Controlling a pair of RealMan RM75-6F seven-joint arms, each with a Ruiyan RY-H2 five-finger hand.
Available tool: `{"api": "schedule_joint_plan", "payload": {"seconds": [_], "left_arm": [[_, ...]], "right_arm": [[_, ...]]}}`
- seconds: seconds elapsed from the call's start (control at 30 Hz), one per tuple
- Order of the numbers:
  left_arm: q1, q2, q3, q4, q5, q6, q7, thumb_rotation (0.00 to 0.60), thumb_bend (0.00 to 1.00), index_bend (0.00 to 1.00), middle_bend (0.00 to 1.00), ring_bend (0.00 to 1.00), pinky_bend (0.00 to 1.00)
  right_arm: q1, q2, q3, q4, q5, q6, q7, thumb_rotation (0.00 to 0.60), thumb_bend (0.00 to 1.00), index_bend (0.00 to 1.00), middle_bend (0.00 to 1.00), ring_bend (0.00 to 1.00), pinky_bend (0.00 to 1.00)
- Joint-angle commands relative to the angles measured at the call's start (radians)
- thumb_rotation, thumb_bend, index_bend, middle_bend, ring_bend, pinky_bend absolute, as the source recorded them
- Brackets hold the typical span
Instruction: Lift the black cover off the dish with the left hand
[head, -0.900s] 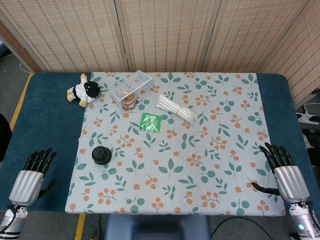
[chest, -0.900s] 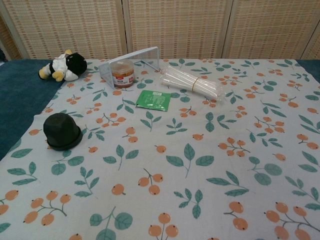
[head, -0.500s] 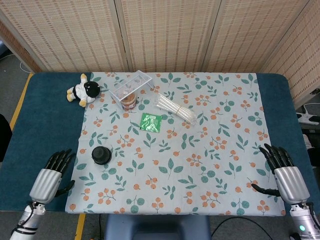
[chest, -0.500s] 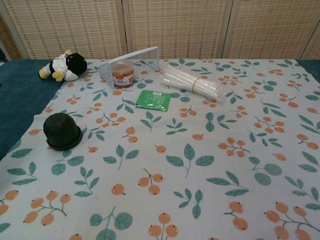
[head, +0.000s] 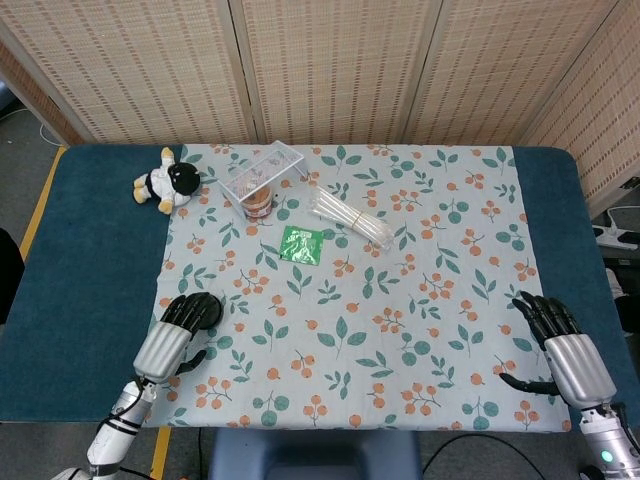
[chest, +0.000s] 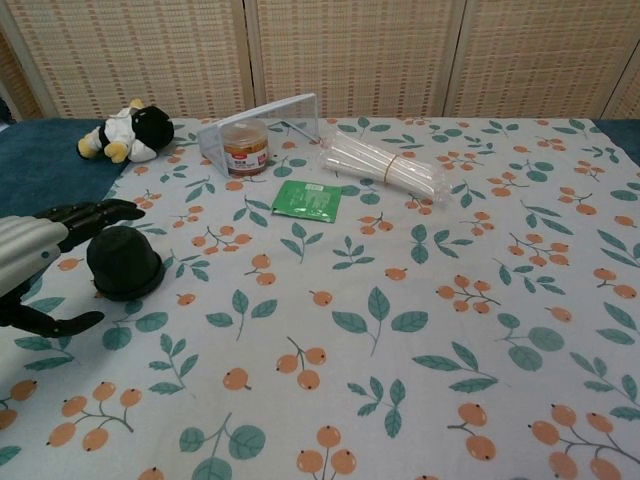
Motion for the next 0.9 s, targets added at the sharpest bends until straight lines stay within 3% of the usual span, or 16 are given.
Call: {"api": "schedule_joint_plan", "payload": {"seconds": [0.03,0.33,0.9], "left_arm": [[-0.023,-0.043,-0.012,0.051,-0.020,-0.021,0.036,0.600,0.30,0.00,0.00,0.00,0.09],[-0.058,-0.147,-0.019,0.187,-0.037,-0.032,0.071,0.600,0.29,0.00,0.00,0.00,0.09],[-0.099,-0.214,-0.040,0.337,-0.115,-0.092,0.036,0.600,0.29,0.00,0.00,0.00,0.10]], "right_arm": [[0.002,0.002,-0.002,-0.001,0.000,-0.005,0.004,0.450,0.00,0.00,0.00,0.00,0.00],[0.005,0.013,-0.005,-0.007,0.003,-0.014,0.018,0.451,0.00,0.00,0.00,0.00,0.00],[0.010,0.017,-0.008,-0.010,0.007,-0.026,0.019,0.451,0.00,0.00,0.00,0.00,0.00]]}}
